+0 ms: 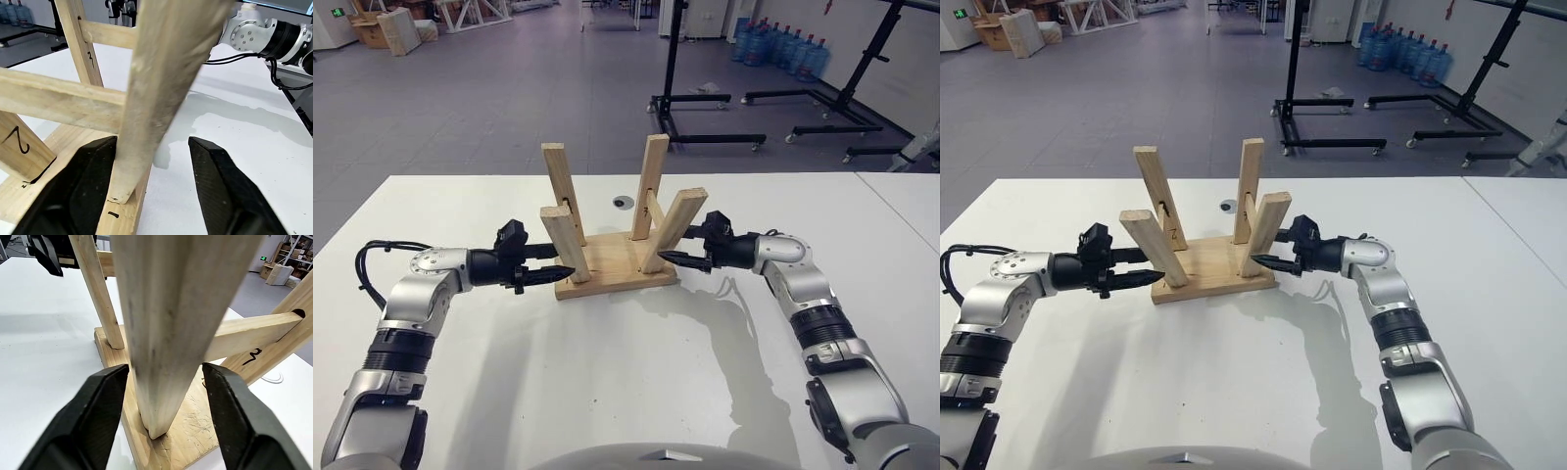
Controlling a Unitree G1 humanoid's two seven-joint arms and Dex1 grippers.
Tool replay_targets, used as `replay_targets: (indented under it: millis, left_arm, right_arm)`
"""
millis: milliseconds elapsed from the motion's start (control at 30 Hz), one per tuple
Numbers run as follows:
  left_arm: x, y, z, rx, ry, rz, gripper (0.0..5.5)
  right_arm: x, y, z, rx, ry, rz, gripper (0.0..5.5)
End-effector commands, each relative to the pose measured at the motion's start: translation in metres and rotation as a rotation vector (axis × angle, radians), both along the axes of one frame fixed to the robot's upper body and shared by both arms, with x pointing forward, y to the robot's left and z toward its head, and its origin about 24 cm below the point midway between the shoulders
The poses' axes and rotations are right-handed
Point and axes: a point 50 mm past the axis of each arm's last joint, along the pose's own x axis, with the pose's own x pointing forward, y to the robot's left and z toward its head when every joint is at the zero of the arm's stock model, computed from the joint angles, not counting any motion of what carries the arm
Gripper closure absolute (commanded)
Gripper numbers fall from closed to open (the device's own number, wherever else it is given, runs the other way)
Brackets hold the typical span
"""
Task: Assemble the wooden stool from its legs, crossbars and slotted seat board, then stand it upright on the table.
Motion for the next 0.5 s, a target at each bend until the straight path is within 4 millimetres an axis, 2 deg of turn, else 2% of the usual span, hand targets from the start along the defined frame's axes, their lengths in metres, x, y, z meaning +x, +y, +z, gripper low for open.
replay_targets:
  millis: [33, 133, 333, 433, 500]
  left_arm:
    - [0.013, -0.008, -0.002, 0.016, -0.014, 0.019, 3.58]
    - [0.018, -0.010, -0.005, 0.014, -0.014, 0.024, 3.94]
    - [0.012, -0.008, -0.008, -0.002, 0.019, -0.033, 3.97]
    - [0.004, -0.009, -0.011, -0.009, 0.077, -0.081, 3.98]
    - [-0.014, -0.013, -0.014, -0.033, 0.171, -0.148, 3.99]
  right_arm:
    - [0.006, 0.012, 0.004, 0.013, 0.000, 0.056, 3.54]
    - [0.005, 0.016, 0.001, 0.022, 0.021, 0.090, 3.91]
    - [0.002, 0.021, 0.005, 0.055, 0.055, 0.167, 4.16]
    - [-0.006, 0.024, 0.004, 0.083, 0.106, 0.218, 4.21]
    - [-0.024, 0.027, -0.001, 0.114, 0.202, 0.281, 4.23]
